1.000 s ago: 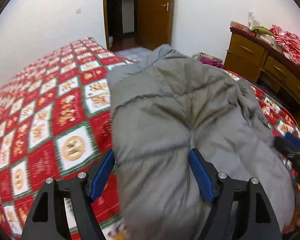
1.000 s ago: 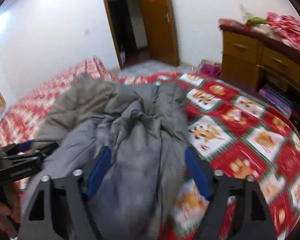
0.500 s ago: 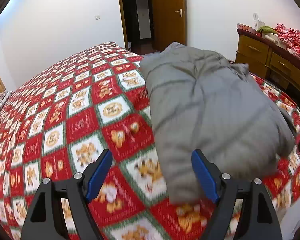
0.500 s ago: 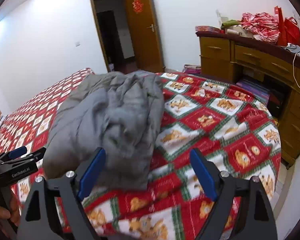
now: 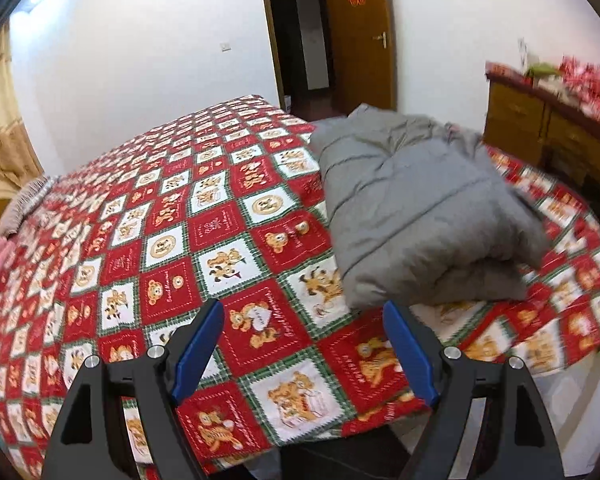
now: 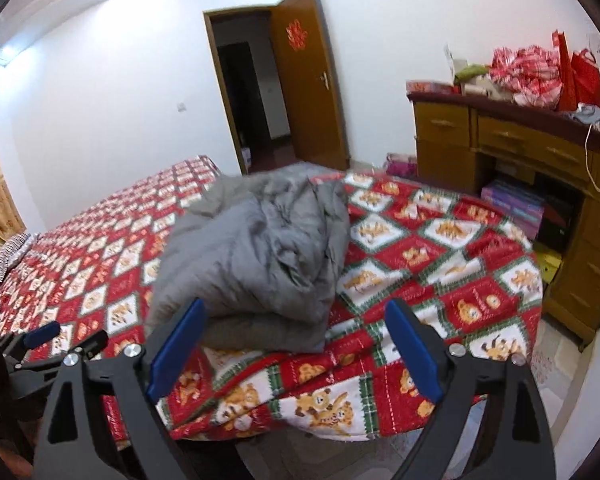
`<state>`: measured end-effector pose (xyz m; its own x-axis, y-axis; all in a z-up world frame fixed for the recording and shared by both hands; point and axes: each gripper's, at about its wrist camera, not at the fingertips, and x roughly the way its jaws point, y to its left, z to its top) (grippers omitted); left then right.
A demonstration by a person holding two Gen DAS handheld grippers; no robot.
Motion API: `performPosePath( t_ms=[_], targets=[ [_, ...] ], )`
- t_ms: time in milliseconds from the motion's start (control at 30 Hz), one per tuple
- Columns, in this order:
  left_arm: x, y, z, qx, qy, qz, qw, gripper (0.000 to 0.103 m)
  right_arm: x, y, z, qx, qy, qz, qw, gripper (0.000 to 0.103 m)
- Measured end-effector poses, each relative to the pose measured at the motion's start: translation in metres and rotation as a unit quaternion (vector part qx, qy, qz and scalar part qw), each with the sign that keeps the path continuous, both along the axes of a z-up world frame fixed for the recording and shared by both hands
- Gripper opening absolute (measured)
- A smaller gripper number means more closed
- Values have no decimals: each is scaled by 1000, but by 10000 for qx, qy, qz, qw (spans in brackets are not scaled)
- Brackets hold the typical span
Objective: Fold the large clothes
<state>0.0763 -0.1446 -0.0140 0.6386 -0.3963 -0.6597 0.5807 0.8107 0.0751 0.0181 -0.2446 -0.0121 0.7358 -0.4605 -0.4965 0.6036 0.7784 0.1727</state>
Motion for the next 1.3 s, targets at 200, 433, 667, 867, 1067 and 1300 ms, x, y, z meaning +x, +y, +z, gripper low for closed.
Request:
performPosePath(
  t_ms=[200,433,667,867,1067,1300],
  targets=[
    [-24,11,32,-266,-453,-54,9986,82,-13,20,32,-502,-426,70,9978,98],
    [-38,24,61,-667,-785,-71,9947,82,-26,35,55,-1043,-841,33,9910,103],
    [-41,28,68,-774,-890,-22,9930,83,-27,35,57,-1152,-981,-2,9885,103],
    [-43,29,71,-831,-950,23,9920,83,-30,29,56,-1057,-1039,-59,9889,103],
    [-44,28,71,-814,-965,37,9920,83,-30,30,56,-1039,-1040,-55,9891,103],
    [-44,28,71,-822,-964,55,9919,83,-29,30,55,-1046,-1027,-41,9892,103]
  ],
)
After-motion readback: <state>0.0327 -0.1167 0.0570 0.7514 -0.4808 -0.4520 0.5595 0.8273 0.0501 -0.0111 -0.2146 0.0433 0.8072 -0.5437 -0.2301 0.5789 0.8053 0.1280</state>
